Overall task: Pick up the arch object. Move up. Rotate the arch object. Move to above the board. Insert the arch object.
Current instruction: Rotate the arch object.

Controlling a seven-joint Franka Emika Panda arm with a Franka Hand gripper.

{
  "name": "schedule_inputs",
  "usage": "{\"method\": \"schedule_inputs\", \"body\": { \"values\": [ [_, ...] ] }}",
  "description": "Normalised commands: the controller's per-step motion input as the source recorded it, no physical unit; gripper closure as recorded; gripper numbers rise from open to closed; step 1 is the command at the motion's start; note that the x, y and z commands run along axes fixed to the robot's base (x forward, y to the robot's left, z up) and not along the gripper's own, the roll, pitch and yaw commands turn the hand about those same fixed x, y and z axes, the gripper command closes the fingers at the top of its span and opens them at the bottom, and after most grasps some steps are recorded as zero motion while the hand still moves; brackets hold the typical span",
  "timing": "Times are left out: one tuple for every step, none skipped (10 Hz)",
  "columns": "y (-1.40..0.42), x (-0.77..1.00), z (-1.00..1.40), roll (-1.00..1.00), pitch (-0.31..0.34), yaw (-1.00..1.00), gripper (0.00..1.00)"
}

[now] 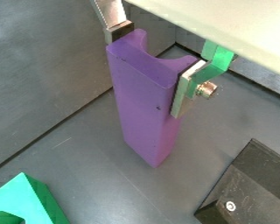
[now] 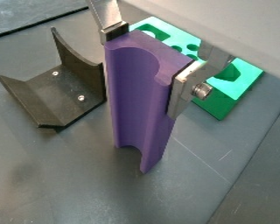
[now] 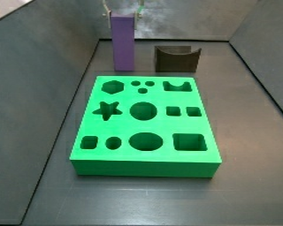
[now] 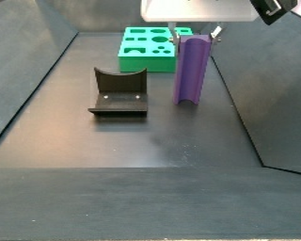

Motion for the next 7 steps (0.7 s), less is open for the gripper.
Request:
{"method": "schedule_inputs", "body": {
  "values": [
    [0.01, 0.00, -0.26, -0.02, -0.034, -0.01, 1.00],
    [0.01, 0.00, -0.26, -0.02, -0.034, -0.01, 1.00],
    [0.01, 0.00, -0.26, -0.02, -0.034, -0.01, 1.00],
    [0.01, 0.00, -0.26, -0.02, -0.034, -0.01, 1.00],
    [0.00, 0.00, 0.00, 0.18, -0.034, -0.01, 0.00],
    [0.00, 0.00, 1.00, 0.15, -0.030, 0.02, 0.00],
    [0.00, -0.01, 1.00, 0.14, -0.015, 0.03, 0.00]
  ]
}}
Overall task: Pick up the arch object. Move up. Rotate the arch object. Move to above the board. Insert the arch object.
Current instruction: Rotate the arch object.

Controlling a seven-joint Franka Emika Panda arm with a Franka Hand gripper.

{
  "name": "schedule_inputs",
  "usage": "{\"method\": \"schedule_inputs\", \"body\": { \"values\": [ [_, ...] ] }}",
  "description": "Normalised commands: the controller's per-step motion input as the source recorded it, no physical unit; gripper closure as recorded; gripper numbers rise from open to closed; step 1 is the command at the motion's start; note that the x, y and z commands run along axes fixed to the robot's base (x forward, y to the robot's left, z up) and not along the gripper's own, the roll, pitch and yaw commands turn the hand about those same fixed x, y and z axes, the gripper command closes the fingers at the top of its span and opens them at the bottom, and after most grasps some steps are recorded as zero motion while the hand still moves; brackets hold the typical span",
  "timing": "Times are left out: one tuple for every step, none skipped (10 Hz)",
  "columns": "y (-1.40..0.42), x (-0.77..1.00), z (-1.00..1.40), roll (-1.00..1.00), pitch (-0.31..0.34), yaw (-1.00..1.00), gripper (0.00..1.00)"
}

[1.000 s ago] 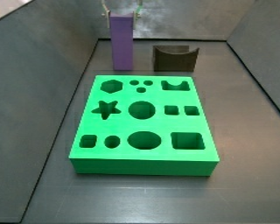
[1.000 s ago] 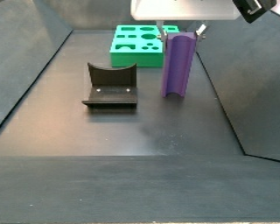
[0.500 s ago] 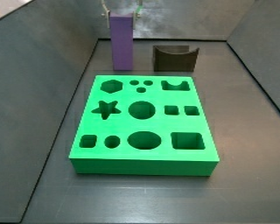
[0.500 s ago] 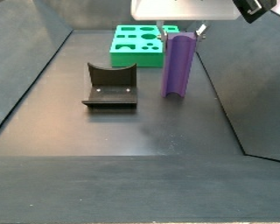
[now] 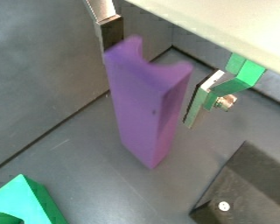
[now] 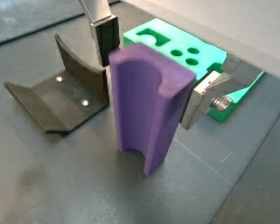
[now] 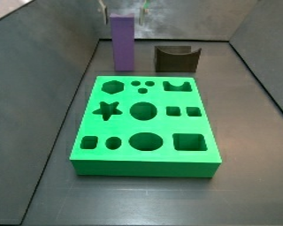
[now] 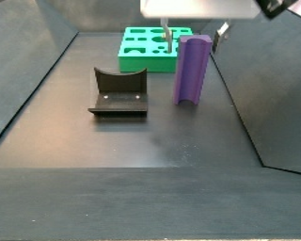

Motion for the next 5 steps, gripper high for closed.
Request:
{"method": "schedule_inputs", "body": {
  "values": [
    [-0.01, -0.03, 0.87, 0.12, 0.026, 0.03, 0.00],
    [-0.01, -0.02, 0.69, 0.09, 0.041, 0.03, 0.00],
    [-0.01, -0.02, 0.57, 0.08, 0.047, 0.03, 0.00],
    [-0.01, 0.01, 0.25, 0.03, 0.068, 0.03, 0.00],
    [0.08, 0.00, 0.00, 0.00, 0.012, -1.00, 0.00]
  ]
}}
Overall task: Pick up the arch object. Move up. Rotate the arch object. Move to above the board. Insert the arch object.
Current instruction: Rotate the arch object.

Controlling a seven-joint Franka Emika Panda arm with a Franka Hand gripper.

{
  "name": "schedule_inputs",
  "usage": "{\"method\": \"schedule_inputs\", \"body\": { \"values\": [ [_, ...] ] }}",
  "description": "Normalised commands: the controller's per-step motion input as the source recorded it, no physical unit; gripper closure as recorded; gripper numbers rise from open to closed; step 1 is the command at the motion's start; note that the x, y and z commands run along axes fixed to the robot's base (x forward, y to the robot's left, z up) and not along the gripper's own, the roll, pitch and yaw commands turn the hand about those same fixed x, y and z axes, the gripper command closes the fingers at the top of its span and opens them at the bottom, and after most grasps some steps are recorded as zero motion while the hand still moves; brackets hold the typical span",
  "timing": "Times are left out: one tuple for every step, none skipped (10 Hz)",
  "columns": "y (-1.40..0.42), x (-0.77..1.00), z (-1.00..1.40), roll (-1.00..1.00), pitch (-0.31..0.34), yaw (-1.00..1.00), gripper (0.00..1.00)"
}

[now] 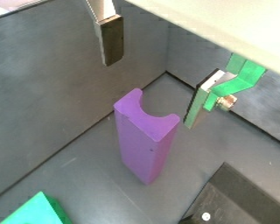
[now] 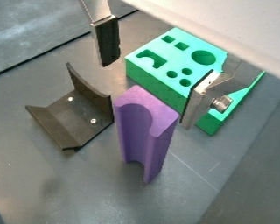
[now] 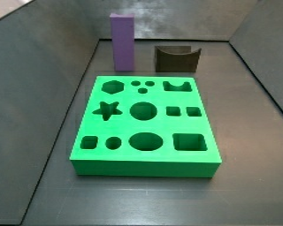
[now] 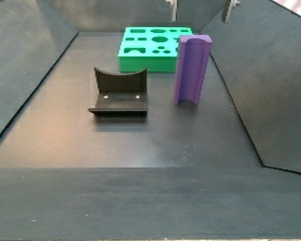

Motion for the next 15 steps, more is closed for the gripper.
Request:
{"method": "schedule_inputs", "body": {
  "values": [
    [0.09, 0.03, -0.14, 0.00, 0.012, -1.00, 0.00],
    [0.08, 0.04, -0.10, 0.00, 0.010, -1.00, 0.00],
    [0.05, 0.04, -0.05, 0.00, 0.009, -1.00, 0.00],
    [0.04, 0.04, -0.05, 0.00, 0.009, -1.00, 0.00],
    [0.03, 0.04, -0.04, 0.00, 0.010, -1.00, 0.00],
    [0.03, 0.04, -0.04, 0.00, 0.010, -1.00, 0.00],
    [0.03, 0.04, -0.04, 0.00, 0.010, -1.00, 0.00],
    [0.02, 0.04, -0.03, 0.00, 0.010, -1.00, 0.00],
    [0.02, 0.04, -0.03, 0.00, 0.011, -1.00, 0.00],
    [0.02, 0.04, -0.03, 0.00, 0.011, -1.00, 0.00],
    [0.02, 0.04, -0.03, 0.00, 0.012, -1.00, 0.00],
    [0.02, 0.04, -0.03, 0.00, 0.013, -1.00, 0.00],
    [0.02, 0.04, -0.03, 0.00, 0.014, -1.00, 0.00],
    [0.02, 0.04, -0.03, 0.00, 0.016, -1.00, 0.00],
    [0.02, 0.04, -0.03, 0.00, 0.017, -1.00, 0.00]
  ]
}}
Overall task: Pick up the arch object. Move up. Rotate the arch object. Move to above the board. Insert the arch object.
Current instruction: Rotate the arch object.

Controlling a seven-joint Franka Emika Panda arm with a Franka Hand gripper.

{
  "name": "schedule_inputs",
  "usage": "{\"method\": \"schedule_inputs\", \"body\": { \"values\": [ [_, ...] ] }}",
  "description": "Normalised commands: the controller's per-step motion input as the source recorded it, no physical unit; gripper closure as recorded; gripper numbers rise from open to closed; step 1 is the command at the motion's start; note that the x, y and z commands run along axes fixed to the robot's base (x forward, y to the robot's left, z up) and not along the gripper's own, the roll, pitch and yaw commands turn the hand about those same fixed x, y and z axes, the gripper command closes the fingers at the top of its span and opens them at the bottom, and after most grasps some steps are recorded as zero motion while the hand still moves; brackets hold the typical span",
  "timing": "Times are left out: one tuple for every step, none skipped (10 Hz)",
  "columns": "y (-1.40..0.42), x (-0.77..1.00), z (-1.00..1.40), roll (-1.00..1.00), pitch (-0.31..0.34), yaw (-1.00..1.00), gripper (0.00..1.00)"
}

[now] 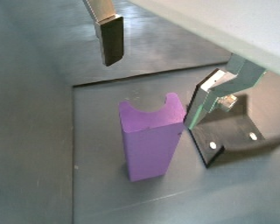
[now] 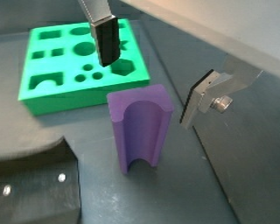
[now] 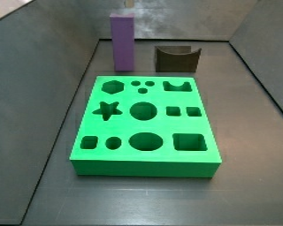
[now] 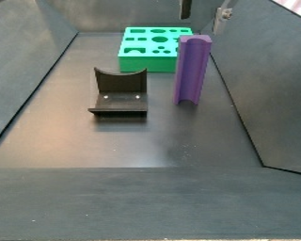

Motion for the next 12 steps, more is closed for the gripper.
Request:
{"method": "schedule_inputs", "body": {
  "values": [
    [0.02, 0.04, -0.03, 0.01, 0.020, -1.00, 0.00],
    [0.02, 0.04, -0.03, 0.01, 0.022, -1.00, 0.00],
    [0.02, 0.04, -0.03, 0.01, 0.027, -1.00, 0.00],
    [0.02, 0.04, -0.03, 0.01, 0.032, -1.00, 0.00],
    [0.02, 0.04, -0.03, 0.01, 0.040, -0.92, 0.00],
    [0.02, 0.04, -0.03, 0.01, 0.040, -0.75, 0.00],
    [0.02, 0.04, -0.03, 0.01, 0.040, -0.44, 0.00],
    [0.02, 0.04, -0.03, 0.01, 0.040, -0.33, 0.00],
    [0.00, 0.00, -1.00, 0.01, 0.040, -0.16, 0.00],
    [0.00, 0.01, -1.00, 0.01, 0.032, -0.12, 0.00],
    [0.01, 0.02, -1.00, 0.03, -0.003, -0.07, 0.00],
    [0.01, 0.02, -0.97, 0.03, -0.018, -0.05, 0.00]
  ]
}}
